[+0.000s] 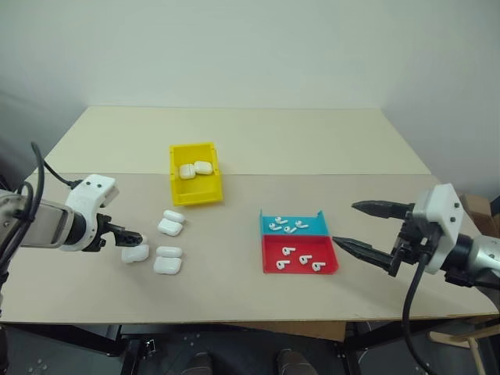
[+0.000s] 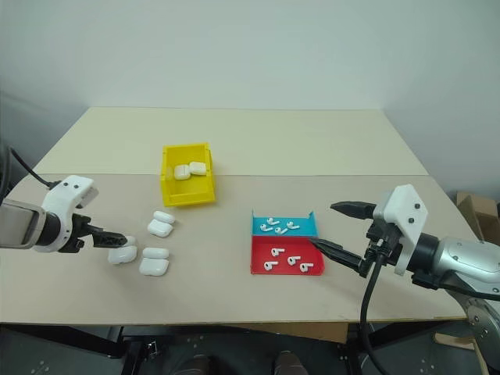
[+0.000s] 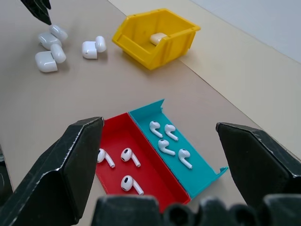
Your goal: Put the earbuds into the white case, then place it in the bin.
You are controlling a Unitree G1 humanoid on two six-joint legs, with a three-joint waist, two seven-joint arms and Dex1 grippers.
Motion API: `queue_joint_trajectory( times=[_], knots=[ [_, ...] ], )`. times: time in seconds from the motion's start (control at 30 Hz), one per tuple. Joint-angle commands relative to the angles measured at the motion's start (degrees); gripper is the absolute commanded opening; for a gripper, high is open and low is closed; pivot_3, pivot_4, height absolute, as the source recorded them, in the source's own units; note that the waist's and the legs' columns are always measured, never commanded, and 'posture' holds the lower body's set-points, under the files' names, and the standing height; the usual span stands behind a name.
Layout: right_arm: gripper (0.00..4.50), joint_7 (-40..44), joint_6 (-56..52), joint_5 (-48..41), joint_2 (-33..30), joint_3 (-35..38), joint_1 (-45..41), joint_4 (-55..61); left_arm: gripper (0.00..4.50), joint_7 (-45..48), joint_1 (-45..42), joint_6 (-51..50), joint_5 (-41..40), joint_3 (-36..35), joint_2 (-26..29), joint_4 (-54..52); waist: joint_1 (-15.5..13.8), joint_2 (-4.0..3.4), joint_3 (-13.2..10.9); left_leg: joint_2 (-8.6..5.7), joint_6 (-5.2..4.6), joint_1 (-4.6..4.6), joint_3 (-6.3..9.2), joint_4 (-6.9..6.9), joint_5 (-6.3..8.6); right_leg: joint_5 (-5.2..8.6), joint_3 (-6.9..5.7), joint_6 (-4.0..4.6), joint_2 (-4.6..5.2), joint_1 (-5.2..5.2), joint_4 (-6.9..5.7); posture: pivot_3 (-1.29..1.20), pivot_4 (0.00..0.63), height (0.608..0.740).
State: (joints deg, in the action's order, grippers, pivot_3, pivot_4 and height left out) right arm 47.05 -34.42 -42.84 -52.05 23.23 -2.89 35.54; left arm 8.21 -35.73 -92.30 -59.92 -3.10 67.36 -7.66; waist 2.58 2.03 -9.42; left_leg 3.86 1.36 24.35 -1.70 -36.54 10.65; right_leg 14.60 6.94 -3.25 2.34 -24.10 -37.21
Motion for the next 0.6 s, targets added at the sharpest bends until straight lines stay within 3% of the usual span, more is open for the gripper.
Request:
queue_joint_trajectory(
  times=[0.03,0.17,0.23,0.3,0.6],
  knots=[
    [4.48,-0.1,-0.26,-0.72,-0.84,0.71,-1.41,0.28,4.5,-13.25,-2.03,-0.2,-13.26,1.41,2.98,0.86,-0.08,0.03,-0.01,0.0,0.0,-0.01,0.0,0.0,0.0,0.0,0.0,0.0,0.0,0.02,0.0,0.0,0.15,0.74],
    [4.48,-0.5,-1.0,-0.68,-0.98,-0.2,-2.93,-0.43,4.5,-27.56,-3.99,-0.2,-31.2,7.4,6.93,4.09,-0.14,0.1,-0.01,0.0,0.01,-0.02,0.02,-0.03,0.0,-0.02,-0.01,-0.02,0.02,0.04,0.0,0.0,0.15,0.74],
    [4.48,-0.37,-1.15,-0.68,-0.93,-0.35,-3.13,-0.38,4.5,-36.68,-3.78,5.12,-45.08,12.93,10.76,4.82,-0.16,0.11,-0.01,-0.02,0.0,-0.04,0.01,-0.03,0.0,-0.02,0.0,-0.02,0.03,0.05,-0.01,0.0,0.15,0.74],
    [4.48,-0.12,-1.18,-0.75,-0.94,-0.43,-3.29,-0.43,4.5,-44.73,-2.93,10.64,-52.33,16.74,11.55,5.74,-0.19,0.1,0.0,0.01,0.01,-0.04,0.02,-0.03,0.0,-0.03,-0.01,-0.01,0.03,0.04,-0.01,0.0,0.15,0.74],
    [4.48,-0.47,-1.7,-1.0,-1.08,-0.97,-4.31,-0.19,4.5,-59.92,-4.85,15.42,-53.08,17.87,0.55,12.26,-1.19,0.11,0.01,-0.08,0.06,-0.04,0.01,-0.04,-0.03,-0.05,-0.04,0.03,0.08,0.06,0.0,0.0,0.15,0.74]
  ],
)
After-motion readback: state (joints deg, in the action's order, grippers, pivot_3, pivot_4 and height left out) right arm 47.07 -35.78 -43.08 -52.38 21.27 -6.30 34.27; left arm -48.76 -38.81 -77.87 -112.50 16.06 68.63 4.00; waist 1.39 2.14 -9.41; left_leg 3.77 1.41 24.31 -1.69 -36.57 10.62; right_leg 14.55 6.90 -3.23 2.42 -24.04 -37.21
